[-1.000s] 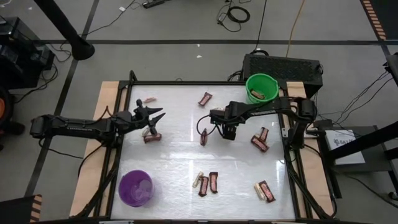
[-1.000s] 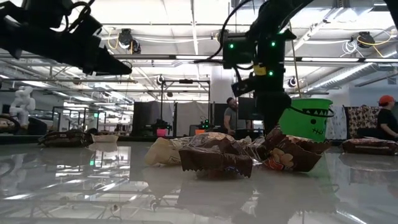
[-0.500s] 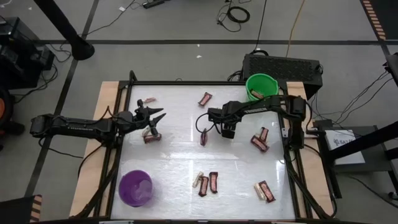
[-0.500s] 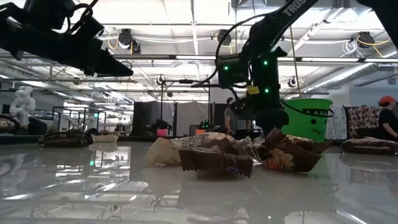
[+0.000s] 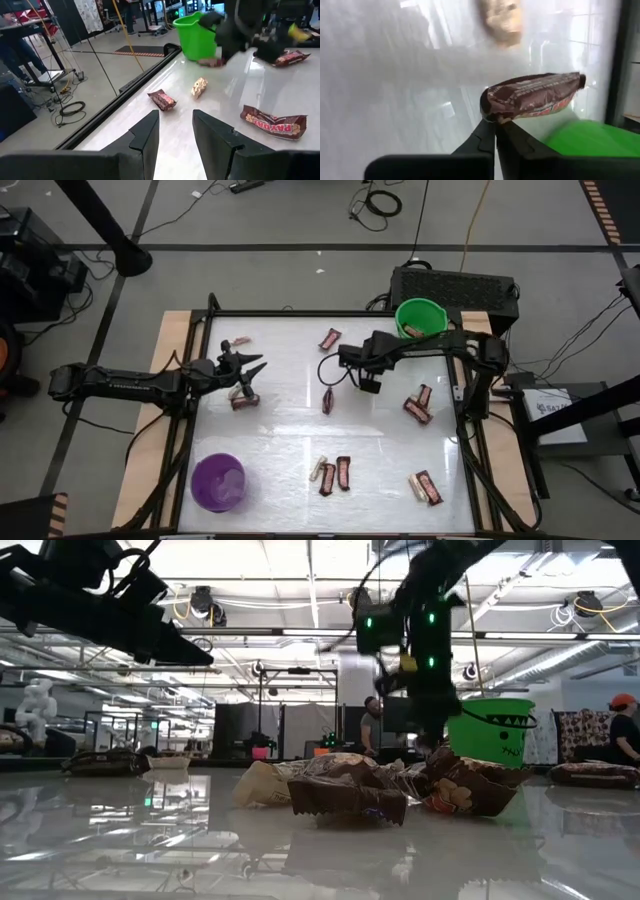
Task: Sort candy by brand, put in halloween buckets
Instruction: Put the brown candy bar into the green bucket
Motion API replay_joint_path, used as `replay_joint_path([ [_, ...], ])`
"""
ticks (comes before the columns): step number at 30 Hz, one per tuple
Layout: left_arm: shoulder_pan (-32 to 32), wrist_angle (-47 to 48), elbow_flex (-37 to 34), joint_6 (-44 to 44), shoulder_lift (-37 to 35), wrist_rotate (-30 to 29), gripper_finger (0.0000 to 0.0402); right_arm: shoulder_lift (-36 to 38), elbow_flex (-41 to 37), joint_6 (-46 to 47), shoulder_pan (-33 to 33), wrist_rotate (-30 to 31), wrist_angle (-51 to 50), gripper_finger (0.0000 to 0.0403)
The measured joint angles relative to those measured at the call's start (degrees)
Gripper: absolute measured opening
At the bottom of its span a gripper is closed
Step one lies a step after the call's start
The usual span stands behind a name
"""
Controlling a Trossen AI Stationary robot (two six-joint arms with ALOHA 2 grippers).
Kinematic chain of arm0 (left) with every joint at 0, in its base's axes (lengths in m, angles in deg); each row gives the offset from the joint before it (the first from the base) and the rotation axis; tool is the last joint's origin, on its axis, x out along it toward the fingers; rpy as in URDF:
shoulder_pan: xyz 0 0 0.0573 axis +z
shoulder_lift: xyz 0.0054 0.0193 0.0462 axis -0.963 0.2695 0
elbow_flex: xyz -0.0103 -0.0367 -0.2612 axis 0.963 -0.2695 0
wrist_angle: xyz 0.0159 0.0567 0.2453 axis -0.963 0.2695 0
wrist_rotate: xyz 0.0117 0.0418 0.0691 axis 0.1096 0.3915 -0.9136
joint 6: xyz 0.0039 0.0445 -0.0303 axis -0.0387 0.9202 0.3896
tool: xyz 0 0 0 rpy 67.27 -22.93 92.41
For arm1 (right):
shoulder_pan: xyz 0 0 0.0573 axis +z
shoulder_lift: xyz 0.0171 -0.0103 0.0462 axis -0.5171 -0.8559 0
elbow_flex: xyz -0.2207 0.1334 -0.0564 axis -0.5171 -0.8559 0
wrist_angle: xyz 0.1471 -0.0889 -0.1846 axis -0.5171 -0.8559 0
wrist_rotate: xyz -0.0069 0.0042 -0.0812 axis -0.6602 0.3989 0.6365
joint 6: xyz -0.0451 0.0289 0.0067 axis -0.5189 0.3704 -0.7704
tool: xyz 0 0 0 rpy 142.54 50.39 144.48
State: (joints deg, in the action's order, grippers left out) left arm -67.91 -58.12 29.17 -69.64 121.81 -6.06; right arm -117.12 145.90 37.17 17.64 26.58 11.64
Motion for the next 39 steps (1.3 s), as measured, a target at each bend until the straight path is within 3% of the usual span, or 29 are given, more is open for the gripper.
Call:
replay_joint_path([
  [5, 0.0, 0.4, 0.0, 0.0, 0.0, 0.0, 0.0128, 6.5, 4.6, 3.6, 0.2, 4.1, -8.2, 0.0001],
  [11, 0.0, 0.4, 0.0, -0.1, 0.0, 0.0, 0.0128, 15.3, 6.9, 11.1, -1.5, 13.9, -15.4, 0.0001],
  [19, 0.0, 0.2, 0.0, -1.6, 0.0, 1.1, 0.0128, 19.0, 6.9, 16.9, -11.8, 13.3, -19.3, 0.0],
  [26, 0.0, 0.4, 0.0, -1.6, 0.0, 1.2, 0.0128, 19.0, 6.9, 17.3, -19.1, 7.6, -20.0, 0.0],
  [39, 0.0, 0.6, 0.0, -1.5, 0.0, 1.4, 0.0128, 19.0, 6.9, 17.3, -21.4, 7.6, -19.4, 0.0029],
])
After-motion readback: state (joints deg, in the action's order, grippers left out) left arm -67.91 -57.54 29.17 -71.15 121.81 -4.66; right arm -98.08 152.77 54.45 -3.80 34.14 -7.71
